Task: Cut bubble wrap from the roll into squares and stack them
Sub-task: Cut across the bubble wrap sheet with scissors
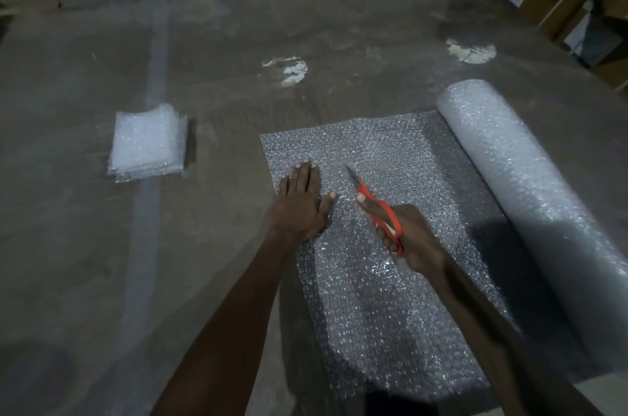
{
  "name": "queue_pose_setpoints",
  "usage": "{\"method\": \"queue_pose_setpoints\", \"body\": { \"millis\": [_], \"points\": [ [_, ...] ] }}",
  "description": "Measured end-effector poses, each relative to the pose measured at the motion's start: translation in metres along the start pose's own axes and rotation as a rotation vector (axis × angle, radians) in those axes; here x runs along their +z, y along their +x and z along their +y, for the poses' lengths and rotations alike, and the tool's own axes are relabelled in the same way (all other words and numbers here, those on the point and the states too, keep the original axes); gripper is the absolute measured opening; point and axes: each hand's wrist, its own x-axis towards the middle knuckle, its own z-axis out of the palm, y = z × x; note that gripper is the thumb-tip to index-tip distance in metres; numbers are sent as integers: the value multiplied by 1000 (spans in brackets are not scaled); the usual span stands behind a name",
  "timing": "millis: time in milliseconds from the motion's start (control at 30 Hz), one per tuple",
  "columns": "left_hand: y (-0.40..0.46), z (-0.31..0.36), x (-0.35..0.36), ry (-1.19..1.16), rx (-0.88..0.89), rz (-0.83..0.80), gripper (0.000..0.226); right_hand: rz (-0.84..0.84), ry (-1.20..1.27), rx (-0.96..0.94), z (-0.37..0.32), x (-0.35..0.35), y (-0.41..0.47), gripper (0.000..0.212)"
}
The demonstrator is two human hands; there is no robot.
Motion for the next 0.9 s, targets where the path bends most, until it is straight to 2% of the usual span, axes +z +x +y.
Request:
{"method": "queue_pose_setpoints", "body": {
  "millis": [267, 633, 900],
  "points": [
    [0, 0, 0, 10, -8, -9, 75, -3, -15, -8, 1, -1, 5, 40],
    [10, 2, -2, -12, -25, -24, 76, 2, -32, 3, -1, 0, 17, 54],
    [40, 2, -12, -8, -48, -22, 70, -18, 17, 26, -5, -1, 25, 54]
  ]
}}
